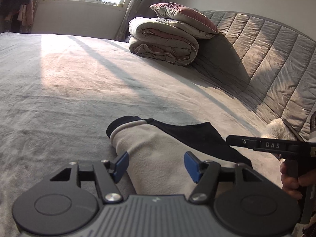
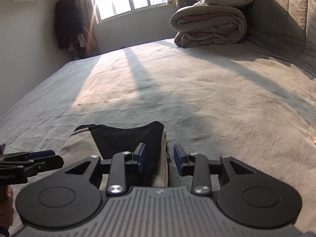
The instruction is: Fold clothes
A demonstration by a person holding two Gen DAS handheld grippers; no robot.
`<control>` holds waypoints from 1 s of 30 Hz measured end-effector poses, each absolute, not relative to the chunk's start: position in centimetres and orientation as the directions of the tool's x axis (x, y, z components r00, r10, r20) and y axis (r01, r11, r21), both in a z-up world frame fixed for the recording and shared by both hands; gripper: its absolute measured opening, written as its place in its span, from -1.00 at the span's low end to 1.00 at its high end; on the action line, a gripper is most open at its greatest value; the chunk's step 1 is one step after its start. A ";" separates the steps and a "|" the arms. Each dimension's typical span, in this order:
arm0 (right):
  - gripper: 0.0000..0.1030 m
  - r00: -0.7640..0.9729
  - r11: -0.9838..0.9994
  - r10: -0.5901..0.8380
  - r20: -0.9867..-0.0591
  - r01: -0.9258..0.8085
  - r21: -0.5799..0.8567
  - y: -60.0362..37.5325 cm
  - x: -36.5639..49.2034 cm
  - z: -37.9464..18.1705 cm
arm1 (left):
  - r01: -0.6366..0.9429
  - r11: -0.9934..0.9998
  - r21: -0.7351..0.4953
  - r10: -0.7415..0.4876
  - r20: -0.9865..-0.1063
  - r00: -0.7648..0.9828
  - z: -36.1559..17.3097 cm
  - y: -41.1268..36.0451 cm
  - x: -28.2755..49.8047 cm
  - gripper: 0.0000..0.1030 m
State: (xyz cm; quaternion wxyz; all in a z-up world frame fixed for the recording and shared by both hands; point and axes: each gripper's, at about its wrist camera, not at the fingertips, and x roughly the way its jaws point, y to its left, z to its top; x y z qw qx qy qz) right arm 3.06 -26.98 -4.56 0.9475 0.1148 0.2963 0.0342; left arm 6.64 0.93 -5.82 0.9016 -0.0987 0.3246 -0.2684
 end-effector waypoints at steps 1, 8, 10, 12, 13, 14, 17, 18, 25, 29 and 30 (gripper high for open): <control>-0.26 0.818 0.965 0.148 -0.556 0.003 0.261 -27.2 3.0 -4.5 | 0.405 0.831 -0.382 -0.557 -0.543 0.629 -5.9 1.2 6.9 0.30; 0.09 0.769 0.883 0.277 -0.576 0.034 0.469 -28.6 3.3 -4.6 | 0.262 0.765 -0.589 -0.626 -0.582 0.518 -7.6 3.6 8.9 0.44; 0.15 0.760 0.866 0.294 -0.580 0.045 0.497 -28.9 3.3 -4.7 | 0.208 0.741 -0.639 -0.642 -0.582 0.500 -8.3 4.0 9.3 0.44; 0.18 0.751 0.849 0.311 -0.583 0.056 0.526 -29.2 3.3 -4.7 | 0.167 0.747 -0.644 -0.628 -0.600 0.495 -8.6 4.0 9.4 0.44; 0.18 0.746 0.840 0.320 -0.584 0.062 0.539 -29.3 3.3 -4.7 | 0.149 0.755 -0.639 -0.616 -0.613 0.495 -8.7 3.9 9.5 0.44; 0.18 0.743 0.834 0.324 -0.586 0.069 0.548 -29.5 3.3 -4.8 | 0.134 0.765 -0.630 -0.602 -0.626 0.495 -8.7 3.8 9.5 0.44; 0.18 0.736 0.832 0.315 -0.599 0.089 0.548 -29.9 3.1 -4.9 | 0.105 0.797 -0.595 -0.562 -0.666 0.491 -8.4 3.2 9.8 0.45; 0.19 0.734 0.834 0.312 -0.603 0.093 0.545 -30.0 3.0 -4.9 | 0.100 0.809 -0.580 -0.546 -0.677 0.493 -8.2 2.9 9.7 0.47; 0.27 0.726 0.852 0.294 -0.622 0.096 0.515 -29.9 2.5 -4.3 | 0.140 0.886 -0.441 -0.446 -0.731 0.517 -6.4 1.3 9.1 0.58; 0.29 0.720 0.862 0.284 -0.633 0.096 0.497 -29.8 2.2 -3.9 | 0.154 0.887 -0.434 -0.449 -0.741 0.500 -6.0 1.3 8.8 0.60; 0.36 0.718 0.866 0.283 -0.636 0.094 0.492 -29.7 2.1 -3.6 | 0.156 0.892 -0.424 -0.442 -0.745 0.499 -5.8 1.2 8.7 0.61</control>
